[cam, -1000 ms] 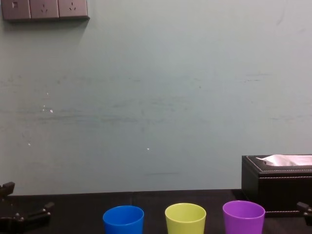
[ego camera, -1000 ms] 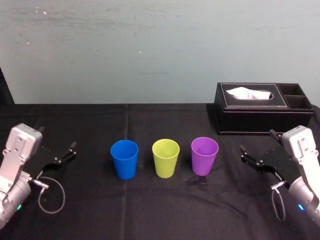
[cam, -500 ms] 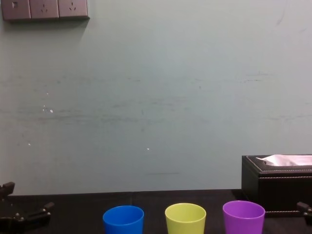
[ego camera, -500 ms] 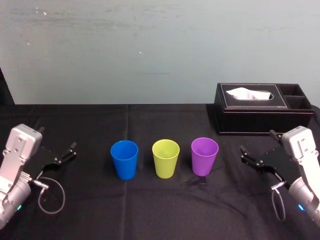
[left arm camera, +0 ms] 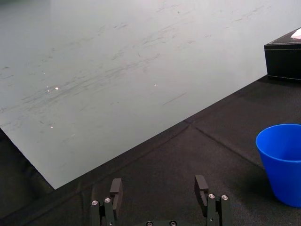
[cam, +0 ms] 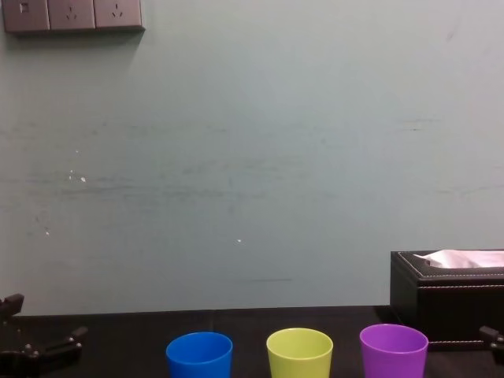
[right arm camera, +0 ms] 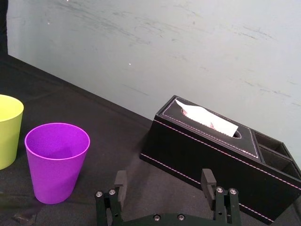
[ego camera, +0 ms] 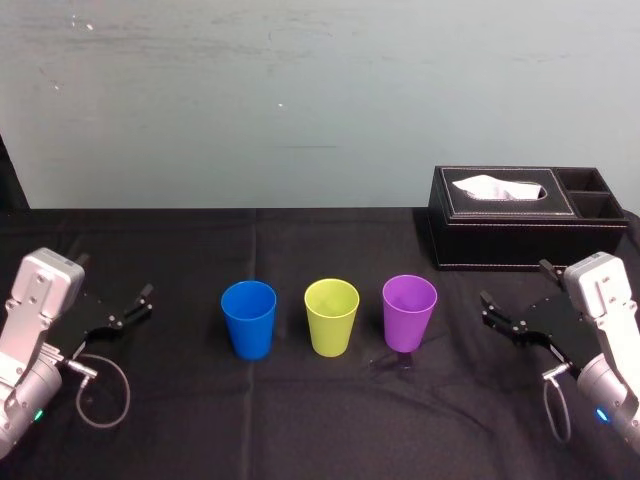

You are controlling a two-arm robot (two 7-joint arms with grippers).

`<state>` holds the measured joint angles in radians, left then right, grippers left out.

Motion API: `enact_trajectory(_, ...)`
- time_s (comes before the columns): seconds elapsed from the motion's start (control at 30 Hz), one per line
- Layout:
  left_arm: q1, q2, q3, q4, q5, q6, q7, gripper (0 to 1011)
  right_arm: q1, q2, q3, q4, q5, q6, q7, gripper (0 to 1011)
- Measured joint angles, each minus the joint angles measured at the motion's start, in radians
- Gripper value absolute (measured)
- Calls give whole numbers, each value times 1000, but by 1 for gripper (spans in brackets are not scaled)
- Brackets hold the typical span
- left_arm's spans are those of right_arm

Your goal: Stack the three plastic cups sequentially using one hand.

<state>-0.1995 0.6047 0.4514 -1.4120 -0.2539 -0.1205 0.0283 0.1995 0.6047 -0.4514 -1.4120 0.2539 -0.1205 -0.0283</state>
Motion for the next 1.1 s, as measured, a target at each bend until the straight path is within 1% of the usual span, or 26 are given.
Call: enact_trajectory(1.1,0,0,0,0,0,0,0,1000,0,0,0,0,0,0,0,1002)
